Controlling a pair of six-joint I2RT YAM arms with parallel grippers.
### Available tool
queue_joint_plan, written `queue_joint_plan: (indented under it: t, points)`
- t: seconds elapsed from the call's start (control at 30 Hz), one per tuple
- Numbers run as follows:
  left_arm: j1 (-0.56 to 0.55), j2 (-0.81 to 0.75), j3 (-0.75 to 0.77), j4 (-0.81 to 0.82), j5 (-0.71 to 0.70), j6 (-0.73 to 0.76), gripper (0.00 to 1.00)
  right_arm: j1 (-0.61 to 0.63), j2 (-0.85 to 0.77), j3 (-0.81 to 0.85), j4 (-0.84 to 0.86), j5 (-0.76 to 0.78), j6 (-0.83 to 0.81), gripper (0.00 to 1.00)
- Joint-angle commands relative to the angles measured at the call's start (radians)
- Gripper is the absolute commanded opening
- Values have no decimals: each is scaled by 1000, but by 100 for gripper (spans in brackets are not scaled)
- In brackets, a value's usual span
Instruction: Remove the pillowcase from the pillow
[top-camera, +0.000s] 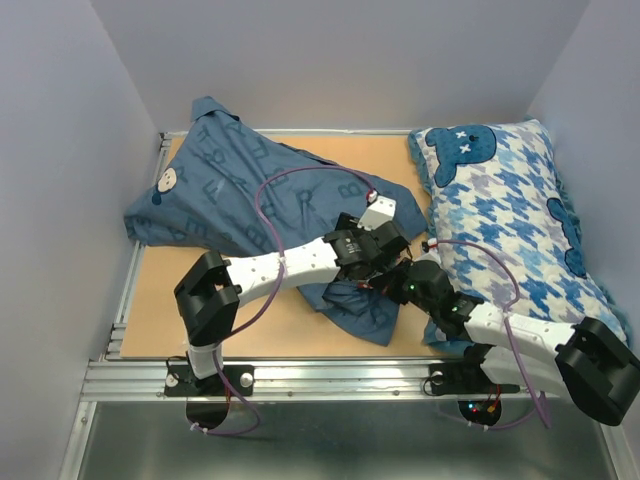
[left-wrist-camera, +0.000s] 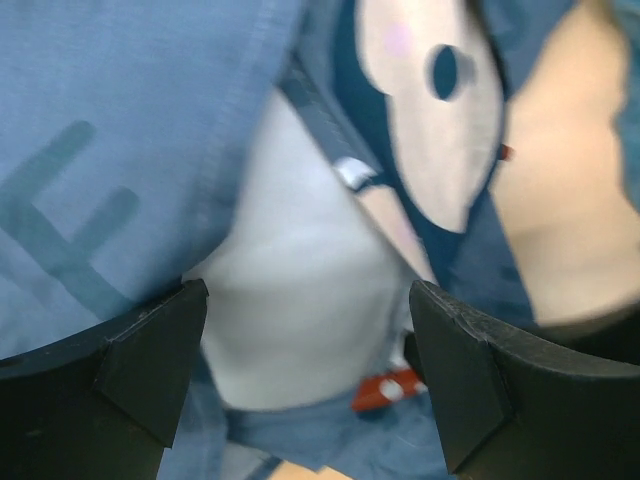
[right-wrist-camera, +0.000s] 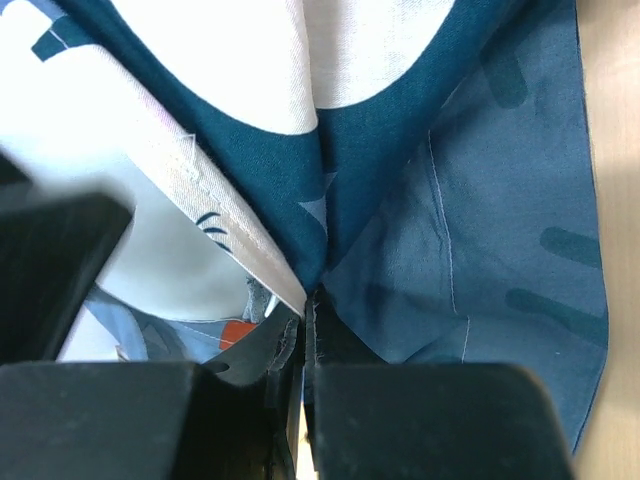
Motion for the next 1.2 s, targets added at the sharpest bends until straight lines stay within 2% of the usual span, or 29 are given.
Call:
queue_joint_plan:
  t: [0.0,0.17,0.3,0.47,0.53,0.57,0.63,0.67,0.8,0.9,1.03,1.1,1.17]
  points:
    - [64,1,-38,53,-15,68,94,-5,-23,9,-70,40,-11,4]
    - [104,35,-30,37,-35,109,95,-5,-49,6,-96,55,-11,4]
    - [104,38,-41,68,56,165,99,-5,-46,16,-112,67,-16,8]
    - [122,93,-64,99,133,175,98,-5,-46,38,-124,81,-33,22]
    - [139,114,-69,114,162,175,89,-5,-44,50,-132,84,-44,27]
    - [144,119,-67,119,165,177,78,-3,-43,53,-133,86,-50,29]
    - [158,128,-53,114,162,171,28,-5,-33,71,-139,86,-65,33]
    - [159,130,-44,108,151,163,1,-5,-29,79,-139,83,-74,36]
    - [170,64,-4,146,181,152,0,-5,17,121,-142,64,-99,56]
    - [181,35,23,163,195,140,0,-5,57,162,-142,32,-120,64]
    - [182,22,52,168,185,113,0,-5,76,199,-141,-18,-126,70]
    - [187,16,57,186,176,99,0,-3,53,203,-141,-41,-131,69]
    - [193,10,59,204,186,94,0,-2,37,197,-141,-45,-136,60]
